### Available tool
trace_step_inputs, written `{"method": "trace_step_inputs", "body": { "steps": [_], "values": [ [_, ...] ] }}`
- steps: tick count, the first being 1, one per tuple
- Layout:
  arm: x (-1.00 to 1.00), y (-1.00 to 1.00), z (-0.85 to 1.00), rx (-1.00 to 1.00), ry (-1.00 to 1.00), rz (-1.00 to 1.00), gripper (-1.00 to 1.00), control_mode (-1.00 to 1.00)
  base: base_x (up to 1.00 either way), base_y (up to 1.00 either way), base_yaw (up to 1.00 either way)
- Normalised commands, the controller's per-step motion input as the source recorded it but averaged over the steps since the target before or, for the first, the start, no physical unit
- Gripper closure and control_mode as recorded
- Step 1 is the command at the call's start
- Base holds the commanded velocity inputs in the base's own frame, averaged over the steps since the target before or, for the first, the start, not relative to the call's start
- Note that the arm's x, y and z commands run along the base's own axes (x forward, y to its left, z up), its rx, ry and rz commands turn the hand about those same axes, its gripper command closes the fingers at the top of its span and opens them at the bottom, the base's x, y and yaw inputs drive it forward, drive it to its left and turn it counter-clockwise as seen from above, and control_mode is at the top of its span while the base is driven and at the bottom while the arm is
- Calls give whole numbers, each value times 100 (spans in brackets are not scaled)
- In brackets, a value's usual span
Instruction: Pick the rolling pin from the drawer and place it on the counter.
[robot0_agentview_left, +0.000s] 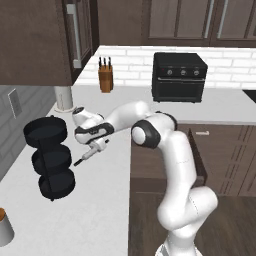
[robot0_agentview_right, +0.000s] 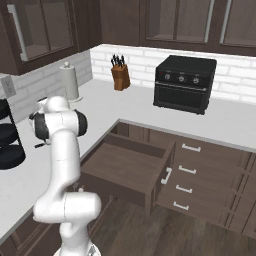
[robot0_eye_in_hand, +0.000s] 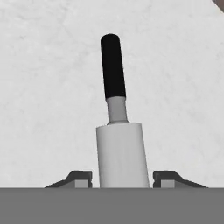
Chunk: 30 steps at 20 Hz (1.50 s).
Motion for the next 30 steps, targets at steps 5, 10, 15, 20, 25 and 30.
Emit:
{"method": "trace_step_inputs", "body": {
  "steps": [5,10,15,20,25,30],
  "values": [
    [-30,-65,43,11,-12,0,-100,-100,0,0,0],
    [-47,-100,48,21,-4,0,-100,-100,0,0,0],
    [-74,-100,17,22,-5,0,-100,-100,0,0,0],
    [-98,-100,78,24,-1,0,-100,-100,0,0,0],
    [-83,-94,100,11,-2,0,-100,-100,0,0,0],
    [-81,-99,79,-2,-2,0,-100,-100,0,0,0]
  ]
}}
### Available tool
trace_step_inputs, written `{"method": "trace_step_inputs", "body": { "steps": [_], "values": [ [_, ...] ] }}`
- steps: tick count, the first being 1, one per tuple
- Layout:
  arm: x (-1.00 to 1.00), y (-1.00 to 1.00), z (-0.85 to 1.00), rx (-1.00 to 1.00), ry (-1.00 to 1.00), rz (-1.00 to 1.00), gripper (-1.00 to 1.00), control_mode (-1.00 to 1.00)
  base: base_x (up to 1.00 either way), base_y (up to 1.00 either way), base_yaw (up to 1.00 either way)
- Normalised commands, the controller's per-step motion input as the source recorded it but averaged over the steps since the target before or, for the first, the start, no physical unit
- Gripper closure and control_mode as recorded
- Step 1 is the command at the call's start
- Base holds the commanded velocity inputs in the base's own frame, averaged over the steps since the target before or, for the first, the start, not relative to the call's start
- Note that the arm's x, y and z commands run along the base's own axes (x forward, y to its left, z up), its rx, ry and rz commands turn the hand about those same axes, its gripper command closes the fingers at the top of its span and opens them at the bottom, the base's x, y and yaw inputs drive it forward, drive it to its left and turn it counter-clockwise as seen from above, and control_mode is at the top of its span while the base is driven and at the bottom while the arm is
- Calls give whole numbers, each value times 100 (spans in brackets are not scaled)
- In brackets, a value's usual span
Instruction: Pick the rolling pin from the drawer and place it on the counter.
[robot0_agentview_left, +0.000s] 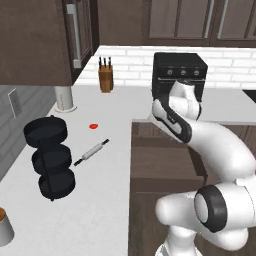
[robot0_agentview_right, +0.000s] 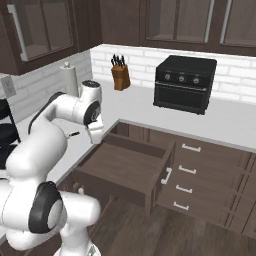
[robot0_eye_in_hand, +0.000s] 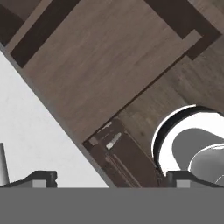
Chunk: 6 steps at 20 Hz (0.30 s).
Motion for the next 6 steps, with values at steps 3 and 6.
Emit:
{"method": "trace_step_inputs", "body": {
  "steps": [3,6],
  "values": [
    [-15,-100,5,0,-18,4,-100,-100,0,0,0],
    [15,-100,-6,3,-17,16,-100,-100,0,0,0]
  ]
}}
